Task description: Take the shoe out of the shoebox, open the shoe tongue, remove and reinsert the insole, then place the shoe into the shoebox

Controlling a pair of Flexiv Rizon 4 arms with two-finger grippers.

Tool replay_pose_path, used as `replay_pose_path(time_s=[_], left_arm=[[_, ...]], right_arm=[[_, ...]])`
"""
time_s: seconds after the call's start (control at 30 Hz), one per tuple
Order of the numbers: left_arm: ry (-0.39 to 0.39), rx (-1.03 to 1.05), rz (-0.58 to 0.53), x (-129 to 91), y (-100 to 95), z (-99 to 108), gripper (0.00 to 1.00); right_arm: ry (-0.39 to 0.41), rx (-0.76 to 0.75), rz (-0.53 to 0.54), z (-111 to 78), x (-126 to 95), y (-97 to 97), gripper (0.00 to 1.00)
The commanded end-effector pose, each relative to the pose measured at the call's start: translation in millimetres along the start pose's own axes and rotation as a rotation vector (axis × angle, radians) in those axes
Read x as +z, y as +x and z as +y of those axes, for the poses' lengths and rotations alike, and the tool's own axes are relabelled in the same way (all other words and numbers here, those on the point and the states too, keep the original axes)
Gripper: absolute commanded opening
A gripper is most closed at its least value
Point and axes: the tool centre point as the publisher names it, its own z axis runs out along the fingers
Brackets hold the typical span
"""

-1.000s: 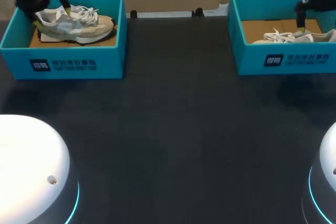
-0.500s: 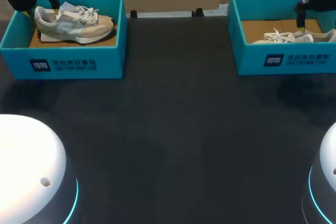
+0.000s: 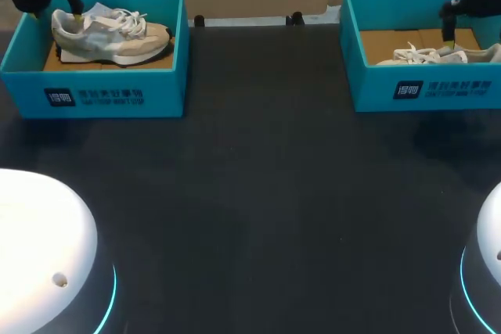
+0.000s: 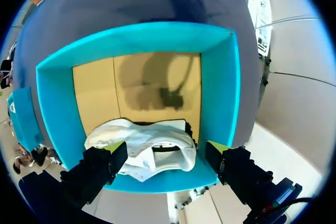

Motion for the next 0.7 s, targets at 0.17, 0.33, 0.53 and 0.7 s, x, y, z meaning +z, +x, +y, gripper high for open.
replay_pose_path(time_s=[0.17,0.33,0.53,0.7], left_arm=[[0.034,0.0,0.007,5,-3.3,12,1.0],[0.034,0.0,0.007,5,-3.3,12,1.0],[0.034,0.0,0.007,5,-3.3,12,1.0],[0.007,-0.001,0.013,11,0.4,24,1.0]], right_arm=[[-0.001,0.0,0.0,-0.2,0,-0.4,1.0],[-0.001,0.0,0.0,-0.2,0,-0.4,1.0],[-0.001,0.0,0.0,-0.2,0,-0.4,1.0],[-0.001,0.0,0.0,-0.2,0,-0.4,1.0]])
